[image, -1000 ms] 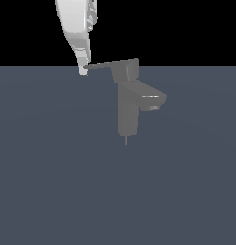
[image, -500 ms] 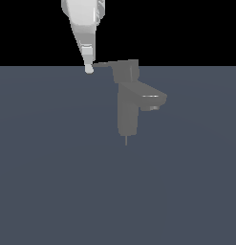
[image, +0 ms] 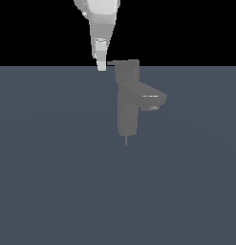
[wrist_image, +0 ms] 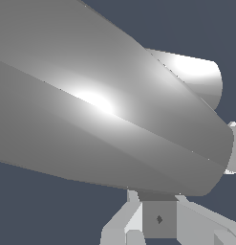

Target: Turn on the faucet by rotating a designated handle.

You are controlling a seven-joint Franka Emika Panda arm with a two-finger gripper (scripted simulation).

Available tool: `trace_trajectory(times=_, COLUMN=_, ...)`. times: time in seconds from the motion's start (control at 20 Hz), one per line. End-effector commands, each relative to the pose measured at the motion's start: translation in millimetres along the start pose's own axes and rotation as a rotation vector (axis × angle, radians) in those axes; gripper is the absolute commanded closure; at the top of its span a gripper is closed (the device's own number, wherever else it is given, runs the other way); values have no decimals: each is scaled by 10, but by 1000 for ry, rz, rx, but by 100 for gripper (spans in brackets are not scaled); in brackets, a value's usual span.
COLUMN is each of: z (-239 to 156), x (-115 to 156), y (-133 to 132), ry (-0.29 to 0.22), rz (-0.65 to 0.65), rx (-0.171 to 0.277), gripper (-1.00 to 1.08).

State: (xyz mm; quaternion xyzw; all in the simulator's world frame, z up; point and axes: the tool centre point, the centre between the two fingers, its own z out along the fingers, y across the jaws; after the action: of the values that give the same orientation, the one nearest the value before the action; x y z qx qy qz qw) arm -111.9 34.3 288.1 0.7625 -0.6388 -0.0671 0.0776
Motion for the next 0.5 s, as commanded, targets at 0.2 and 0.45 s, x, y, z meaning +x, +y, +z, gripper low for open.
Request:
trace_trajectory(times=0.2, z=-47, x=239, y=213, ry=2, rz=11, rx=7, gripper=108)
trace_trajectory(times=0.45, z=-6, x=306, y=222, ry=1, rz=0, rx=-1, gripper=108)
